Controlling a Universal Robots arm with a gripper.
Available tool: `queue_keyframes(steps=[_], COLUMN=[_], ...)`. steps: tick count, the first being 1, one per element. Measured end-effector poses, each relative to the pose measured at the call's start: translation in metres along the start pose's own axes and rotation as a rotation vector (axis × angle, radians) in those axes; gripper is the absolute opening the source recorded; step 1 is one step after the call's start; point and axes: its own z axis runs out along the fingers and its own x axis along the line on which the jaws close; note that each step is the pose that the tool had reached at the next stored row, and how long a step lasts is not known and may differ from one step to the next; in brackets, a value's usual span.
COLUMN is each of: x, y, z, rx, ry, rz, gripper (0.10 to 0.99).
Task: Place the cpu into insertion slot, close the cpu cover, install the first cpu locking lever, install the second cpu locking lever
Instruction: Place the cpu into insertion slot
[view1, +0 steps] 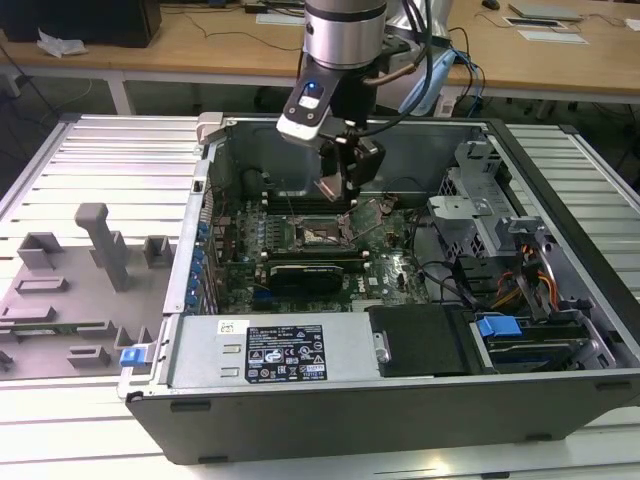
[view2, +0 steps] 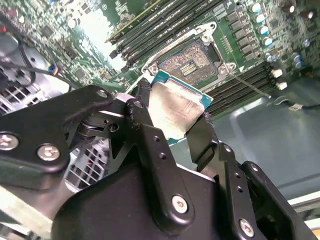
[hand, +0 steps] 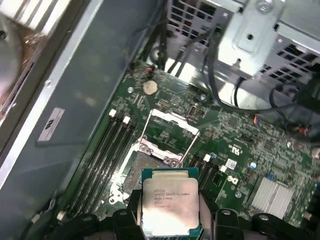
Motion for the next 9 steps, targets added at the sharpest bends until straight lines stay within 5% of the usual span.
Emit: queue_keyframes(steps=[9], x=[-0.0001], y=[-0.0011], z=[0.012], rx=[-0.001], ry=[-0.021], rz=[0.231], gripper=[0.541])
